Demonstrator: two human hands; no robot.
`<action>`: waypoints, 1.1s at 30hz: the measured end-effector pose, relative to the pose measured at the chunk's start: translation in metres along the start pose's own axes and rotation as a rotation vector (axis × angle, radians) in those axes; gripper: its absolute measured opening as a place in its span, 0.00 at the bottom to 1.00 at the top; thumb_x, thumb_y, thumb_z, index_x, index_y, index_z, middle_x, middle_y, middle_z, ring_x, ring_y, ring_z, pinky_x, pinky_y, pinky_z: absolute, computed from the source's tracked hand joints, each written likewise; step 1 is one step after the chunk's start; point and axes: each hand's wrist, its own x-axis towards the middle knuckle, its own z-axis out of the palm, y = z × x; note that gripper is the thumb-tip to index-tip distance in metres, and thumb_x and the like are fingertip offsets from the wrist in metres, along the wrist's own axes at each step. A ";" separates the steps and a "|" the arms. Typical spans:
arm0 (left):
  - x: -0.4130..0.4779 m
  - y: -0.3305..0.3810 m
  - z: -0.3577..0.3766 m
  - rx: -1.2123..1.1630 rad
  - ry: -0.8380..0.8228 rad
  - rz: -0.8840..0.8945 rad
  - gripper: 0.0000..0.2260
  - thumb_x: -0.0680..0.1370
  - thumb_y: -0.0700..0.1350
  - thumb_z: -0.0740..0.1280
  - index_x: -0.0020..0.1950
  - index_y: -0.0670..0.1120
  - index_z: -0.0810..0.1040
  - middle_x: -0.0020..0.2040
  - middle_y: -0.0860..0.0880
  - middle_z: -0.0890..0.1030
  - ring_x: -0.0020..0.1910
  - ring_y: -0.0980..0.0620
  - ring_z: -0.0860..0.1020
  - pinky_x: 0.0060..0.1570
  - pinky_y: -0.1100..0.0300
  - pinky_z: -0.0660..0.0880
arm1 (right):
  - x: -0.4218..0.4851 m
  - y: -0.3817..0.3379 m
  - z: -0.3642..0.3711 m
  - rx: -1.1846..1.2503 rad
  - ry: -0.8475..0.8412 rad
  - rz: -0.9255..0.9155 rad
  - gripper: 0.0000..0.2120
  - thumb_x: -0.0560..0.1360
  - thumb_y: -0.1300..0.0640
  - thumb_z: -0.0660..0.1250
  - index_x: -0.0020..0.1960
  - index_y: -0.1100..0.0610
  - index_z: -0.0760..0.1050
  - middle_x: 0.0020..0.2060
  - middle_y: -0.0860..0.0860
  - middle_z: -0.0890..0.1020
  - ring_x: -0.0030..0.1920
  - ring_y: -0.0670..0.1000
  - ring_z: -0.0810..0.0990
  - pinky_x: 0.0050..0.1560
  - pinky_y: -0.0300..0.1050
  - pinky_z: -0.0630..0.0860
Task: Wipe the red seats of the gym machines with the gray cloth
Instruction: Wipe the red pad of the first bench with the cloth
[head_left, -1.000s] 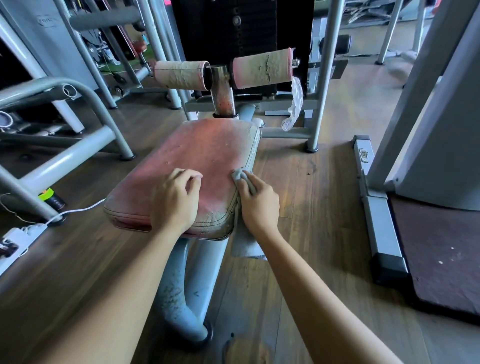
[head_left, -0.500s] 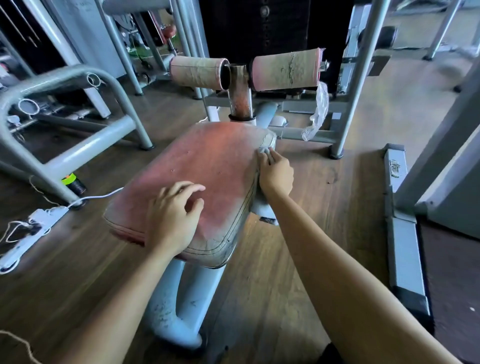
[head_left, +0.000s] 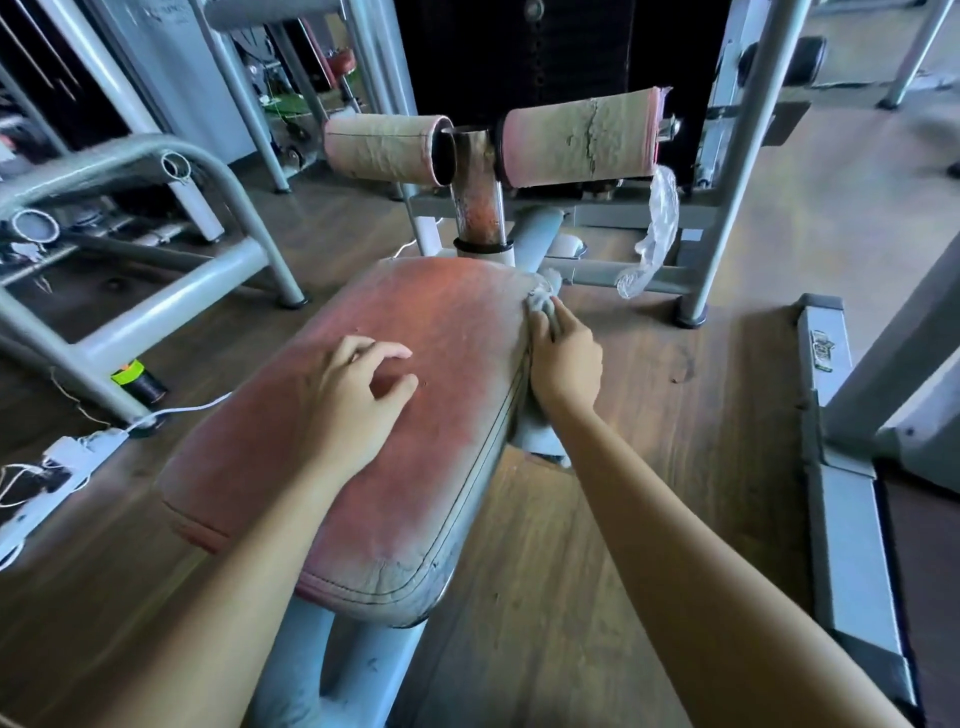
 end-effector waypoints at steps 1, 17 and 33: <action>0.001 0.000 0.002 0.001 0.004 -0.003 0.10 0.77 0.52 0.71 0.58 0.59 0.81 0.60 0.57 0.76 0.65 0.49 0.71 0.67 0.45 0.66 | -0.004 0.003 -0.001 0.009 -0.008 0.000 0.17 0.81 0.44 0.59 0.65 0.47 0.77 0.56 0.52 0.84 0.58 0.58 0.78 0.49 0.45 0.67; 0.007 0.004 0.006 0.116 -0.053 -0.051 0.09 0.78 0.55 0.66 0.58 0.59 0.76 0.64 0.56 0.71 0.63 0.46 0.68 0.62 0.49 0.60 | -0.030 0.013 -0.027 -0.017 -0.123 -0.154 0.13 0.80 0.46 0.64 0.59 0.51 0.81 0.53 0.46 0.85 0.53 0.44 0.80 0.49 0.37 0.70; 0.066 0.018 0.043 0.123 0.211 -0.265 0.14 0.78 0.49 0.66 0.63 0.49 0.79 0.64 0.46 0.76 0.62 0.41 0.74 0.66 0.44 0.70 | 0.154 -0.051 0.026 -0.621 -0.645 -0.439 0.15 0.82 0.42 0.58 0.64 0.44 0.78 0.56 0.52 0.84 0.57 0.62 0.78 0.47 0.46 0.67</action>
